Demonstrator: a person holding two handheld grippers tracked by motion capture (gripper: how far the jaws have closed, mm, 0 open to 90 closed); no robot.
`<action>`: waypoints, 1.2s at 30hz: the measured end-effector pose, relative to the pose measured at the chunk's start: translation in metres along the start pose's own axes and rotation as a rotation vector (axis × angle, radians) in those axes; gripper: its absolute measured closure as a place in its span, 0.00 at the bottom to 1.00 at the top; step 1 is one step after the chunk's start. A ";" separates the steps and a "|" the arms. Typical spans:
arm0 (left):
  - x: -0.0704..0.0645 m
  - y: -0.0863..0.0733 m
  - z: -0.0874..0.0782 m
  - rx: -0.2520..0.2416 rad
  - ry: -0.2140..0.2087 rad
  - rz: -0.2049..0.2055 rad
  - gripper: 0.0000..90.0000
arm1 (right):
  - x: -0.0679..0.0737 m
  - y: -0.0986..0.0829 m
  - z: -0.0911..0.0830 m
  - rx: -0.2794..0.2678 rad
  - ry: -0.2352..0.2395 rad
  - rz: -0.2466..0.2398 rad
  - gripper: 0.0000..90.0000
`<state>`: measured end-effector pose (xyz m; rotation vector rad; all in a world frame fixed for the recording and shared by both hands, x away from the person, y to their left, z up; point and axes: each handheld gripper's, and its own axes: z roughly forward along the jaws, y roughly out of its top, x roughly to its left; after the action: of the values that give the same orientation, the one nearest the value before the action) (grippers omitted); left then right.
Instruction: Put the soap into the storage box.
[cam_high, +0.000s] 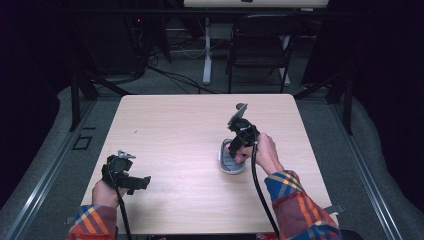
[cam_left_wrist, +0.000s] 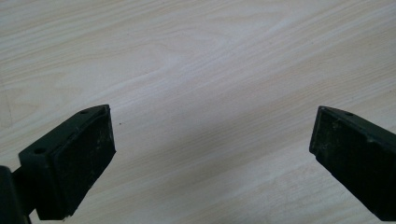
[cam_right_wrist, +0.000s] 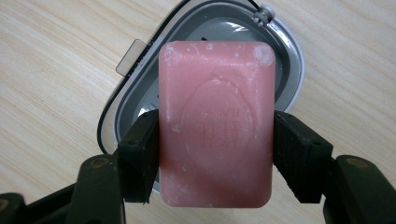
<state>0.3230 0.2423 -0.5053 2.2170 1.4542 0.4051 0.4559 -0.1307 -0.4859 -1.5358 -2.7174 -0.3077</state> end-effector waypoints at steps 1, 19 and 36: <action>0.000 0.000 0.000 0.001 0.000 0.000 0.00 | 0.000 0.000 0.000 0.002 0.000 0.004 0.41; 0.000 0.000 0.000 0.002 0.000 0.001 0.00 | -0.002 0.002 0.008 0.010 0.006 0.084 0.41; -0.001 0.000 0.000 0.004 0.000 0.005 0.00 | -0.004 -0.013 -0.002 -0.037 0.074 0.096 0.55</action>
<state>0.3232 0.2412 -0.5054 2.2237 1.4507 0.4040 0.4466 -0.1406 -0.4866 -1.6235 -2.5864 -0.4066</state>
